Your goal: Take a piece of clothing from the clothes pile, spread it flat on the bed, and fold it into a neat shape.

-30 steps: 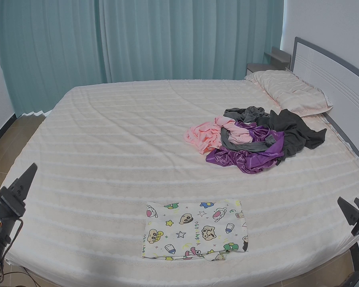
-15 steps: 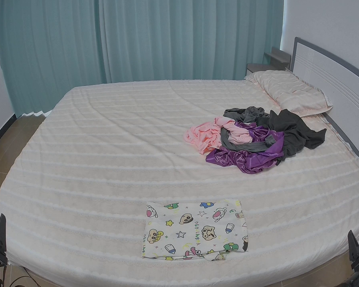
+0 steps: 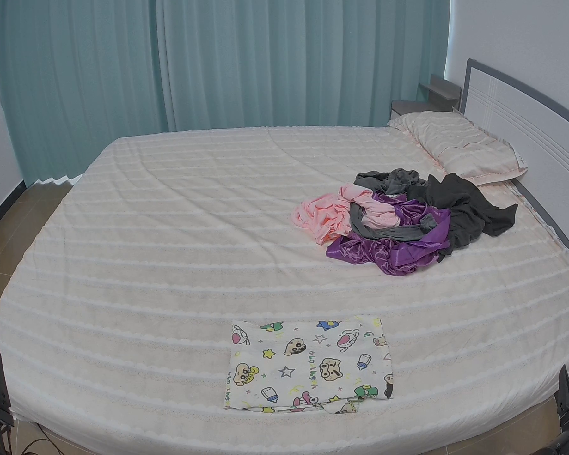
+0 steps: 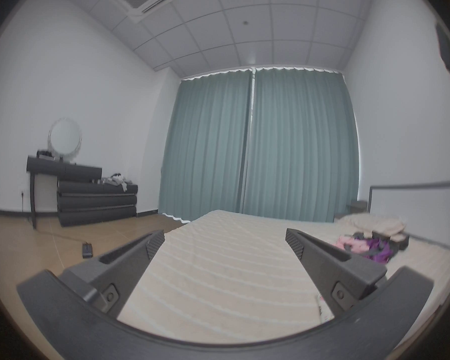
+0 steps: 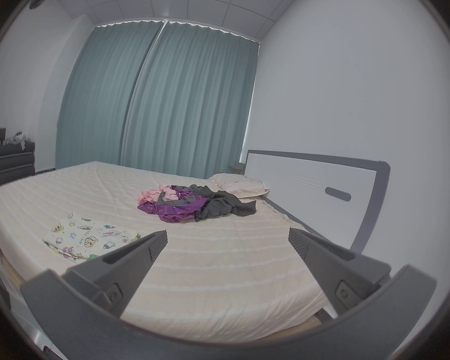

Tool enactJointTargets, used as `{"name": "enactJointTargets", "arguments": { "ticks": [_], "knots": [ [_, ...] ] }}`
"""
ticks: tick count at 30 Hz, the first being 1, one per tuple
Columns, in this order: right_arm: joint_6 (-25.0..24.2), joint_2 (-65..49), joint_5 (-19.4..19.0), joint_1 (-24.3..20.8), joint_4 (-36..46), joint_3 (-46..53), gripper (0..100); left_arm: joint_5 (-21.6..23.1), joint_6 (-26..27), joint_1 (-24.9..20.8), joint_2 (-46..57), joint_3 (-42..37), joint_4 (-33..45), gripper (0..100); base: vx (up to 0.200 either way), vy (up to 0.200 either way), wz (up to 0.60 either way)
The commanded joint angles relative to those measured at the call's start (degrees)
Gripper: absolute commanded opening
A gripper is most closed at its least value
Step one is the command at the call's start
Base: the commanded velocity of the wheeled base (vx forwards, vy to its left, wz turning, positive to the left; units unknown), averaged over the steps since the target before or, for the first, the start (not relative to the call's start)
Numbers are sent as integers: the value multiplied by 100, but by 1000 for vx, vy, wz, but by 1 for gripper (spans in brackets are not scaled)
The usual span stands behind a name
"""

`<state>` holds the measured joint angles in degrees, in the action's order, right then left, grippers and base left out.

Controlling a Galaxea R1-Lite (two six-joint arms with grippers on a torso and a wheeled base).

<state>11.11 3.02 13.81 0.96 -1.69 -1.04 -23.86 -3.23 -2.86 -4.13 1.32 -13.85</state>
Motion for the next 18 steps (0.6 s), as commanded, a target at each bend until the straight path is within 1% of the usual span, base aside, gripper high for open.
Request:
{"name": "enactJointTargets", "arguments": {
  "ticks": [1,3,4,5,6,9,11,12,14,15,16,17,18],
  "knots": [
    [480,14,25,0,-138,16,100,250,367,286,413,-132,400,100,0,0,0],
    [595,-109,-1,-35,-129,7,100,268,288,286,413,-132,647,100,0,0,0],
    [621,-214,-116,-96,-103,-11,100,285,235,286,413,-132,972,100,0,0,0],
    [621,-232,-142,-105,-103,-11,100,303,226,286,413,-132,1016,100,0,0,0],
    [612,-294,-335,-123,-138,16,100,355,191,286,413,-132,1042,100,0,0,0],
    [454,-294,-450,-123,-165,33,100,461,147,286,413,-132,998,100,0,0,0],
    [190,-302,-476,-123,-165,51,100,637,103,278,413,-132,1007,100,0,0,0],
    [-3,-294,-502,-123,-138,42,100,918,15,286,413,-132,1007,100,0,0,0],
    [-117,-294,-608,-123,-103,42,100,1278,-81,278,413,-132,1007,100,0,0,0],
    [-117,-294,-608,-123,-103,42,100,1278,-81,278,413,-132,1007,100,0,0,0],
    [-232,-294,-678,-123,-103,51,100,1480,-90,278,413,-132,1007,100,0,0,0],
    [-469,-294,-704,-123,-94,51,100,1577,-46,278,413,-132,1007,100,0,0,0],
    [-566,-294,-731,-123,-77,51,100,1647,-55,278,413,-132,1060,100,0,0,0]
  ]
}}
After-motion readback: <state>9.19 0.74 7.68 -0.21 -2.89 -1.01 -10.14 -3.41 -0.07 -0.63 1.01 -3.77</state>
